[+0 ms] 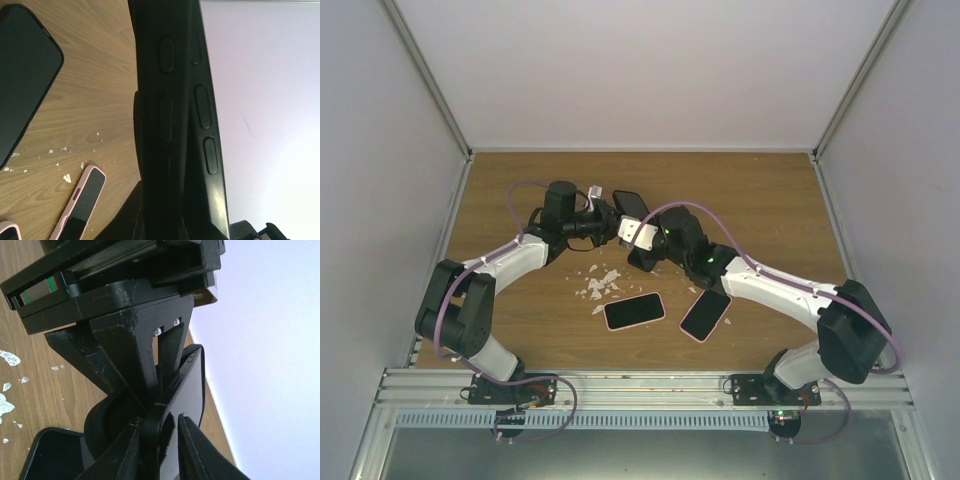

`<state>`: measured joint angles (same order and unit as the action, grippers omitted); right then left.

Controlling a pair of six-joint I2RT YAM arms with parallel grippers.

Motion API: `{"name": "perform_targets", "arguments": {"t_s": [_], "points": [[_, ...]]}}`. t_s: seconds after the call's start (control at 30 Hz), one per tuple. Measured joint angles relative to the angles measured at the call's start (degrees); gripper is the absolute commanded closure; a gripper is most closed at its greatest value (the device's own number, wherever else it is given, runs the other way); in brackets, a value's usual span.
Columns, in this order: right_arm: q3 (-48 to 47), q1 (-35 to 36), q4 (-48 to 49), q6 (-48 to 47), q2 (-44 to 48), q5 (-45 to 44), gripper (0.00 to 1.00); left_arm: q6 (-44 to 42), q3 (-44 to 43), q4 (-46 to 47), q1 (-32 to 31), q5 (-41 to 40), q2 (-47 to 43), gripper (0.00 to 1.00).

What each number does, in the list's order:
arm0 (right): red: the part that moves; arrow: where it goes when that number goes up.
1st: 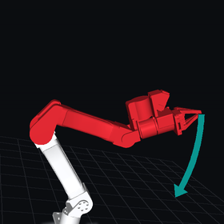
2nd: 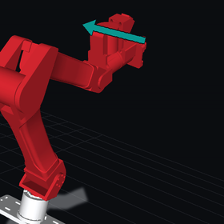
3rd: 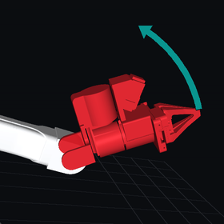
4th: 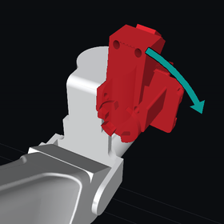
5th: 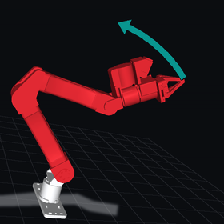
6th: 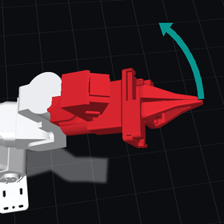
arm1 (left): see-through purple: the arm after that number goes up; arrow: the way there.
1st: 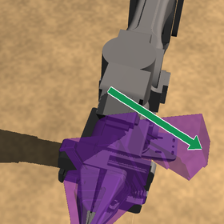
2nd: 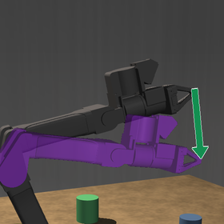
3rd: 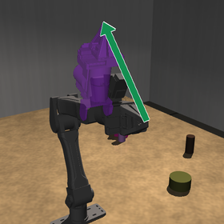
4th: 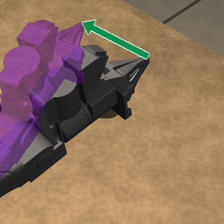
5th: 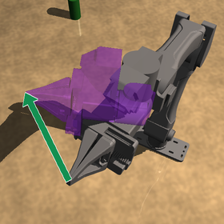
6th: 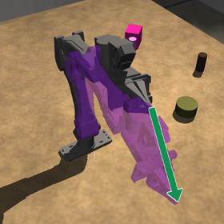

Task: Take the phone out of the phone case
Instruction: Remove the phone case from the phone.

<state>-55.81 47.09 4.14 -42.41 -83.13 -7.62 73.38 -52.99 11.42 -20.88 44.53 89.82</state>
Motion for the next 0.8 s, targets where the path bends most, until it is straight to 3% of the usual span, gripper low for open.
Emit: {"name": "perform_targets", "arguments": {"t_s": [0.47,0.8], "points": [[0.0,-0.2,0.8,-0.6,-1.2,-1.5,0.79,-2.4,0.0,0.2,0.0,-1.0,0.0,1.0],[0.0,-0.4,2.8,-1.8,-2.1,-3.1,0.99,-2.7,0.0,-0.1,-0.1,-1.9,0.0,1.0]]}}
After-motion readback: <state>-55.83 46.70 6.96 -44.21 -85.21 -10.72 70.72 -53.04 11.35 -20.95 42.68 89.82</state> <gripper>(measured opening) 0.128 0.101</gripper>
